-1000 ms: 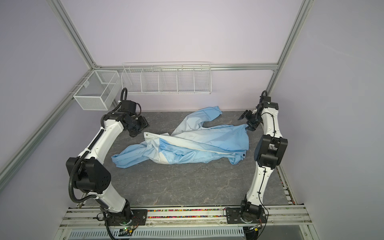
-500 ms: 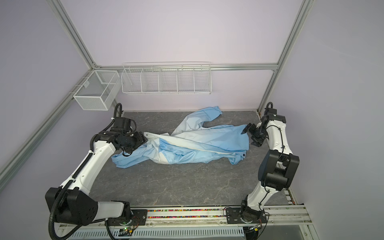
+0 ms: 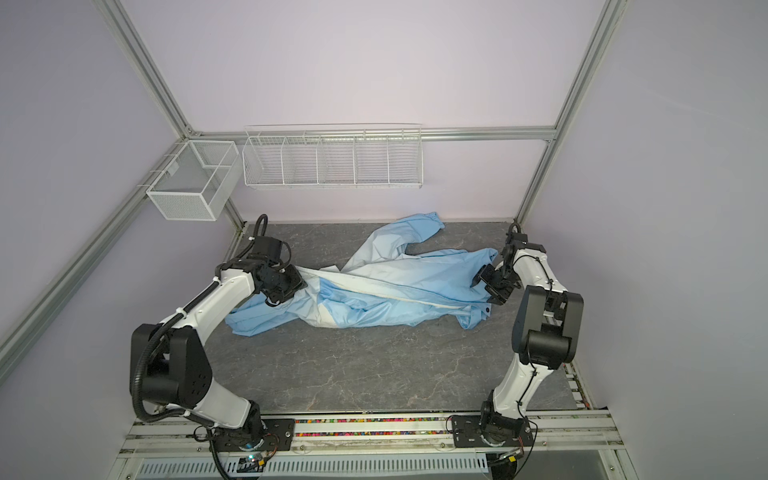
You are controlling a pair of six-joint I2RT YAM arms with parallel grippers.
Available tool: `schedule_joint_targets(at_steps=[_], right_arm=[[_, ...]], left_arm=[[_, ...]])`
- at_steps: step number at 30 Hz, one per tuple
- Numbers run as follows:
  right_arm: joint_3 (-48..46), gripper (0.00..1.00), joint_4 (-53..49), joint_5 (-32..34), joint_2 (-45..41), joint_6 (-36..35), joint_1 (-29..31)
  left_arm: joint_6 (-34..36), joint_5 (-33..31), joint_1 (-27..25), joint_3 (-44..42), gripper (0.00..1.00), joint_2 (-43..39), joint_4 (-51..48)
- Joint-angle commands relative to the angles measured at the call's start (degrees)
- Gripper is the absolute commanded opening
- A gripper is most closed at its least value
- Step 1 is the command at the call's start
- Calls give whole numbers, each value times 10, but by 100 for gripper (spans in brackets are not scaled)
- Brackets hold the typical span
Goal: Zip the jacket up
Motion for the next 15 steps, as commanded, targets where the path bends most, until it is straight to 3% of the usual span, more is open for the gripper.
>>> schedule_joint_targets(at_steps=[1,4,7,10,15], right_arm=[[44,59,15,-8,23,6,17],[91,40,-2,-13,54,2,26],[140,23,-33,-15,86,5,28],[186,16,-39,-27,109,19,28],[299,17,-61,-49,169,56,29]], left_arm=[[17,5,5,67,20,37,25],[34,9,9,131,0,82,8],[51,7,9,196,0,121,-15],[59,8,12,249,0,152,-28],[58,6,20,351,0,213,-53]])
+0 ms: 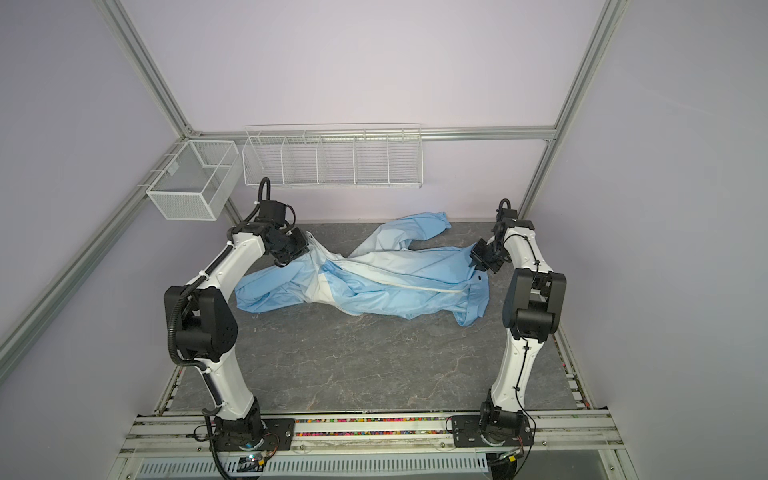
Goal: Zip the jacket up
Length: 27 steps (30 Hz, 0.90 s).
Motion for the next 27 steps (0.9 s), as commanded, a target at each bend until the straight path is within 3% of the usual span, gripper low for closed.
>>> schedule_joint_targets(at_steps=[1,2,4,7,9,14,20,23,27], right_arm=[[77,24,-33,-25,42,33,0],[104,34,-44,-25,56,37,0],[152,51,-66,-19,75,38,0],[200,65,-100,3,86,26,0],[208,70,-115,18,80,12,0],[133,75,-113,63,4,-28,2],[-57,76,-74,95,-130,-56,5],[-163,77,-50,102,-202,-56,7],[-272,80,-27,86,-271,-48,28]], left_arm=[[8,-7,8,76,0,40,-33],[5,-12,9,100,4,52,-47],[-1,-22,9,138,27,65,-73],[-7,-34,9,134,50,44,-93],[-9,-47,9,101,57,9,-102],[-22,-81,10,-17,60,-113,-136],[-106,-16,-13,-250,64,-252,-58],[-145,7,-40,-345,67,-284,14],[-174,34,-64,-405,68,-270,97]])
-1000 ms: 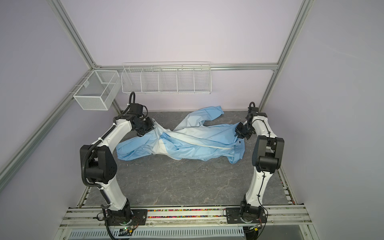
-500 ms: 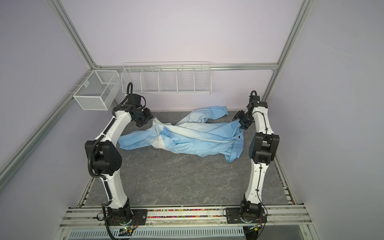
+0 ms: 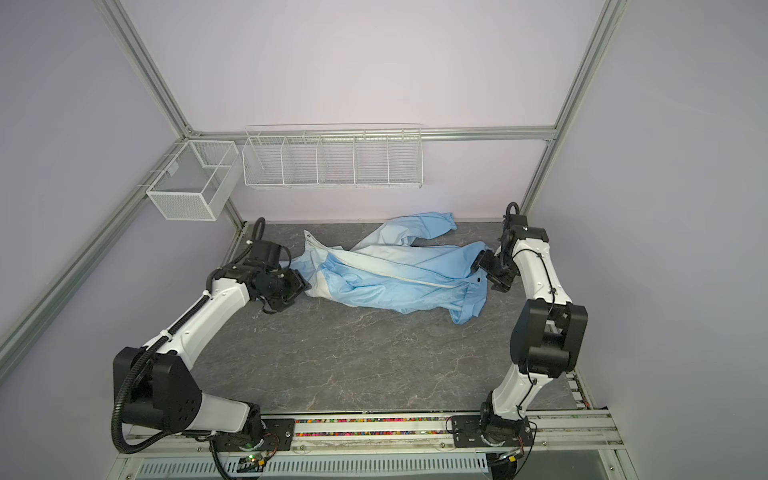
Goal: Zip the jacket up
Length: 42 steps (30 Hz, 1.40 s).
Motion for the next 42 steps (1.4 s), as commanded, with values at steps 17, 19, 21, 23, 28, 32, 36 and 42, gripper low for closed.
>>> schedule_joint_targets(at_steps=[17,19,21,23,28,32,36,42], right_arm=[[-204,74,124,32,-9,52,107],[-182,63,130,28,21,55,112],[-161,50,128,22,42,57,118],[-145,32,122,14,50,55,122],[-110,7,86,-37,3,37,126],[-56,7,22,-70,-72,7,124],[9,7,-23,-94,-127,-8,101],[49,7,-33,-179,-151,26,4]], left_arm=[[-16,41,-17,61,52,193,183],[-2,38,-16,87,35,213,173],[14,34,-14,114,21,228,156],[26,33,-10,140,9,234,141],[64,-1,7,227,0,225,61],[92,-29,32,315,0,217,-8],[122,-59,52,411,0,220,-73],[155,-89,66,568,0,256,-162]])
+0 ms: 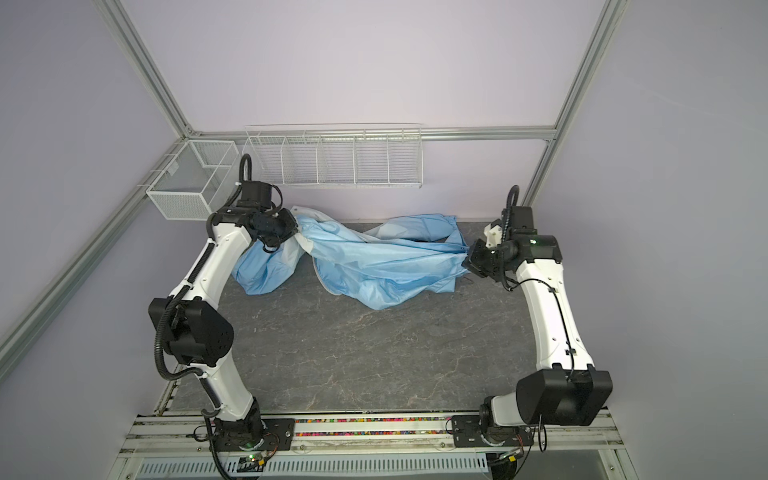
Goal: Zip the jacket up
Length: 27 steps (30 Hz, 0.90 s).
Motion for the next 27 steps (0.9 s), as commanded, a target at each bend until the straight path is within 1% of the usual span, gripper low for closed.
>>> schedule_joint_targets(at_steps=[1,5,7,10,11,12,13,14,15,16,17,19,21,22,25,27], right_arm=[[8,7,-38,-57,20,14,-41],[35,7,-46,-34,76,25,-43],[49,7,-47,-17,116,38,-42],[73,7,-42,16,182,54,-42],[80,8,-39,24,198,56,-42],[92,11,-38,36,219,59,-43],[110,19,-41,49,242,57,-43],[128,23,-46,56,259,56,-43],[143,28,-52,59,271,53,-43],[158,37,-55,60,281,50,-43],[175,49,-63,64,287,45,-43],[191,63,-76,72,284,36,-43],[188,70,-81,83,267,27,-43],[181,73,-84,91,254,21,-42],[133,77,-82,115,205,6,-39],[89,78,-76,125,168,2,-33]], left_arm=[[37,-39,5,89,0,27,-78],[39,-33,4,167,0,88,-111],[33,-25,4,184,0,118,-115],[19,-23,3,185,0,155,-114],[15,-21,3,183,4,162,-114],[11,-18,3,178,15,168,-114],[7,-17,3,171,27,168,-114],[5,-16,3,159,39,162,-111],[4,-18,3,146,47,151,-106],[5,-21,3,130,54,136,-99],[10,-27,4,117,58,121,-96],[19,-44,5,102,62,95,-109],[25,-54,6,76,62,62,-124],[26,-54,6,46,62,38,-122],[11,-39,5,-77,63,-46,-99],[-8,-27,2,-172,62,-108,-77]])
